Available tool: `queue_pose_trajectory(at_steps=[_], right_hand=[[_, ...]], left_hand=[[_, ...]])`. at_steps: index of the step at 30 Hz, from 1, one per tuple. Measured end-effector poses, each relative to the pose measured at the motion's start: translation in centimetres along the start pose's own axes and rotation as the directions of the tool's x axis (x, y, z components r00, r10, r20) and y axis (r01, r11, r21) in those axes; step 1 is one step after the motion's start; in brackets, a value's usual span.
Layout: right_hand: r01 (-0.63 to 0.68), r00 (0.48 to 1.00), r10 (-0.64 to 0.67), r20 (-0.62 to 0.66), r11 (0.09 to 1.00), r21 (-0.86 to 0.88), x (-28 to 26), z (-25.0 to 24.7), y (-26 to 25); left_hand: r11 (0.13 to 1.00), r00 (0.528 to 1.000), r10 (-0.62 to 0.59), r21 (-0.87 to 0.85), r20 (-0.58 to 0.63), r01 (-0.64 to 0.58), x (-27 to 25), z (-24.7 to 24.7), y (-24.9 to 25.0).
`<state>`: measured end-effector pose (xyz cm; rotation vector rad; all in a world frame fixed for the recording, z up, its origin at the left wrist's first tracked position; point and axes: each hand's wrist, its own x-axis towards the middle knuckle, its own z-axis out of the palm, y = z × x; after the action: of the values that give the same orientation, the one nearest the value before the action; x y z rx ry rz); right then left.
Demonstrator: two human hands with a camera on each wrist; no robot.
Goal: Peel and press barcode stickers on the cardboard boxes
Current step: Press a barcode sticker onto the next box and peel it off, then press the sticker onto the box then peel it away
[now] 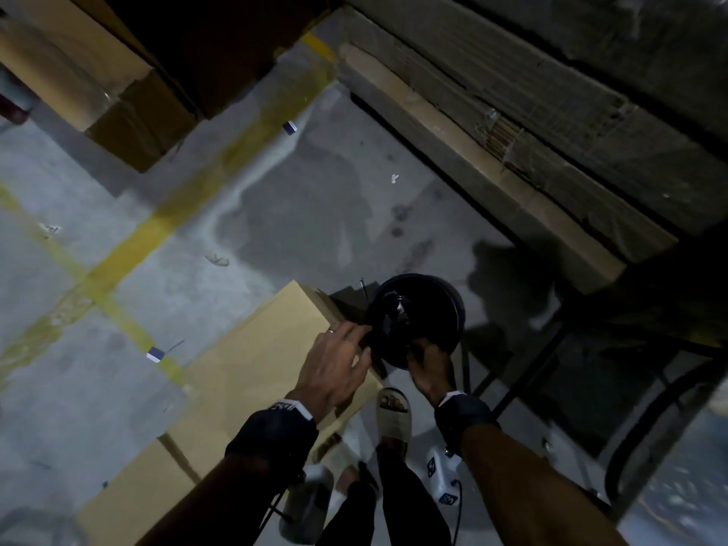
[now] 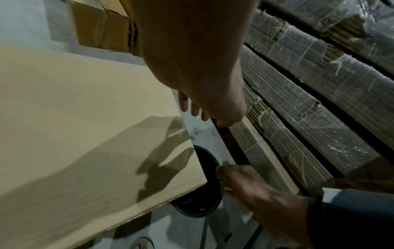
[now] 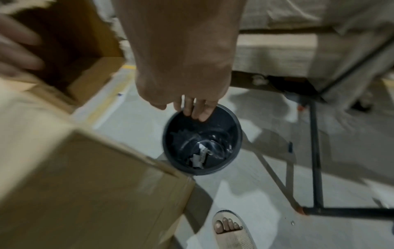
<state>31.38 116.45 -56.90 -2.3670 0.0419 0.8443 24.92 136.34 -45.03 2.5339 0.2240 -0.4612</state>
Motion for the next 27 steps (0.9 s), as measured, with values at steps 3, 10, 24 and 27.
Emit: queue_pose_trajectory(at_steps=[3,10,24,27], right_hand=[[0.023,0.999,-0.023,0.023,1.0,-0.009,-2.8,-1.3,-2.3],[0.131,0.991,-0.132,-0.038,0.991,-0.033,-10.4,-3.9,-7.0],[0.172,0.958,-0.183,-0.219,0.983,-0.067,-31.6,-2.2,-5.8],[0.159,0.947,-0.153,-0.281,0.987,-0.001,-35.7,-1.3,-4.0]], left_hand=[[1.0,0.999,-0.029,0.01,0.044,0.029,-1.6,-1.5,1.4],[0.994,0.975,-0.073,0.089,0.21,0.055,-6.4,-3.9,3.5],[0.938,0.942,0.169,0.247,0.29,-0.244,-21.1,-5.4,6.4],[0.899,0.907,0.241,0.273,0.346,-0.343,-24.3,-4.4,7.5]])
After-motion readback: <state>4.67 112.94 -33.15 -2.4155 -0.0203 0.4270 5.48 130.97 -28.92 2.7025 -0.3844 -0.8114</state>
